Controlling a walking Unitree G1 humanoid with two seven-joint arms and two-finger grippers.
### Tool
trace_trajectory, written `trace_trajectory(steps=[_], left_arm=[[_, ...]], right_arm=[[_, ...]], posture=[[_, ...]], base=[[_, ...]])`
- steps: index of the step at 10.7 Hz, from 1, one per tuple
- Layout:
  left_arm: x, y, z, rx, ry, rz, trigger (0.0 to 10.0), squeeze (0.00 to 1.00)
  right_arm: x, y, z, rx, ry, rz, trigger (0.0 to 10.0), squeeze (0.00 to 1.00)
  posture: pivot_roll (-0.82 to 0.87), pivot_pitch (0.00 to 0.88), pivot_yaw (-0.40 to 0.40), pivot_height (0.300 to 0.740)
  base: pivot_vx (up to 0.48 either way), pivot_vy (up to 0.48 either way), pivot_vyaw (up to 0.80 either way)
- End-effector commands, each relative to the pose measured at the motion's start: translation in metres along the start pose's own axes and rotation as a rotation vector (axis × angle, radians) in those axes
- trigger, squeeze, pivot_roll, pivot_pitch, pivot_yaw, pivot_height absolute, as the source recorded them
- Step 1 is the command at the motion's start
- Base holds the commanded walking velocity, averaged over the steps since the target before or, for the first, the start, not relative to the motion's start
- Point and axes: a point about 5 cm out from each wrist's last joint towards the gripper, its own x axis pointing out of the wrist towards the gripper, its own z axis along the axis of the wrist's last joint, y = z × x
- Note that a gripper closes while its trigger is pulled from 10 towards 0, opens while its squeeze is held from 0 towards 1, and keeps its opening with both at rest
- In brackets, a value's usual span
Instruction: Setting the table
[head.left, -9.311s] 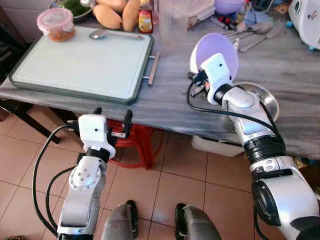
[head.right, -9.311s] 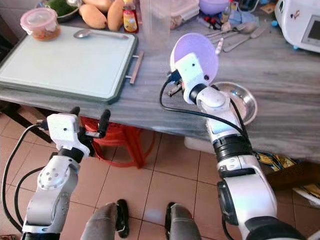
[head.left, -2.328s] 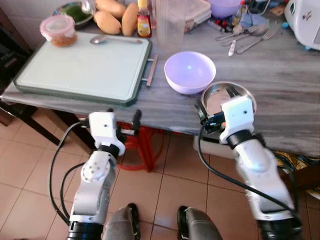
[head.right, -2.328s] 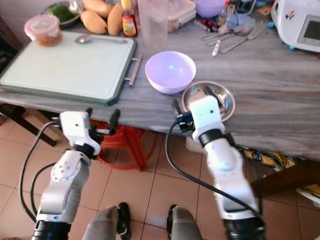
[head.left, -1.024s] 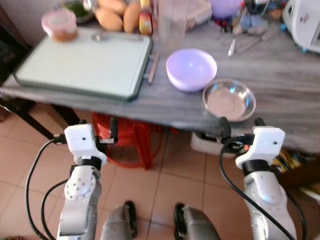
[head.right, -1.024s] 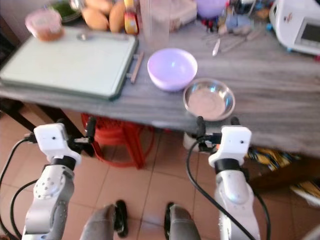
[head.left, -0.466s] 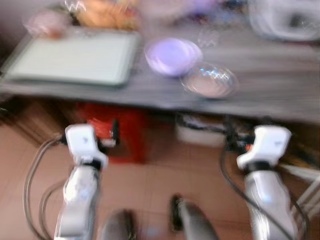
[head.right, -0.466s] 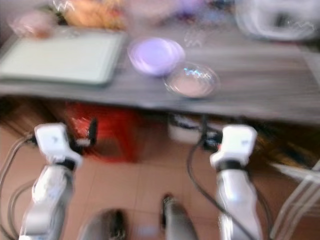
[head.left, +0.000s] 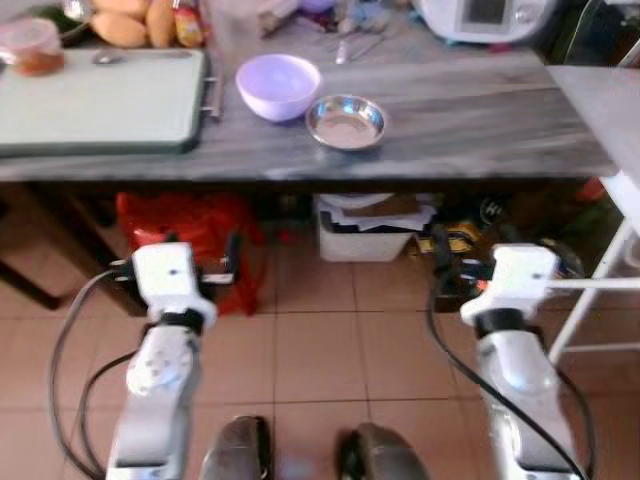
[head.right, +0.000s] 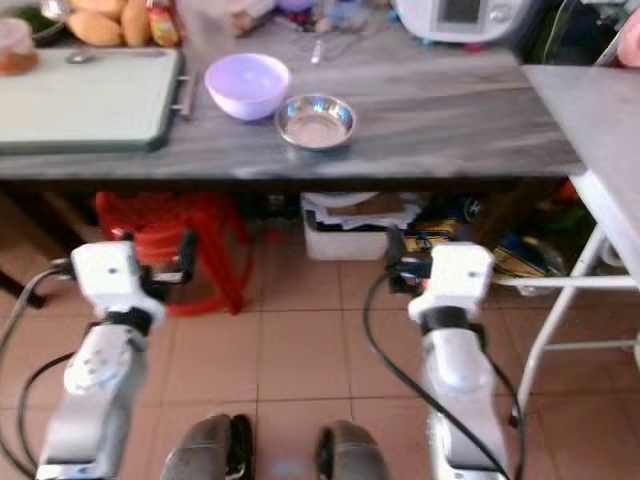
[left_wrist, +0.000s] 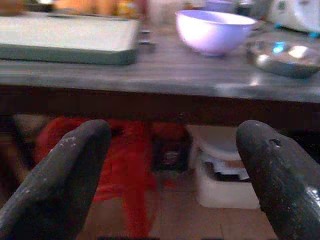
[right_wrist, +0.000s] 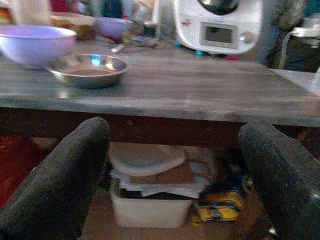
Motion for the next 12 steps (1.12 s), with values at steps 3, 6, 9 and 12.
trace_trajectory(steps=[3,6,9,12], left_arm=[[-0.018,-0.002,-0.018,0.018,0.078,-0.054,10.0,0.00],[-0.021,-0.001,-0.023,0.036,0.095,-0.055,10.0,0.00],[-0.012,-0.004,-0.012,0.039,0.028,-0.062,10.0,0.00],[-0.012,-0.006,-0.011,0.031,0.023,-0.057,10.0,0.00]], right_arm=[[-0.014,-0.004,-0.019,0.037,0.064,-0.032,10.0,0.00],[-0.022,-0.010,-0.017,-0.013,0.055,-0.059,10.0,0.00],[-0.010,-0.006,-0.012,-0.034,0.024,0.020,10.0,0.00],[-0.004,-0.003,-0.009,-0.033,0.009,0.041,10.0,0.00]], posture=[[-0.03,0.125,0.017,0.740],[-0.05,0.127,0.019,0.740],[-0.04,0.142,-0.014,0.740],[-0.04,0.149,-0.001,0.740]], base=[[0.000,0.000,0.00],[0.000,0.000,0.00],[0.000,-0.255,0.00],[0.000,-0.458,0.14]])
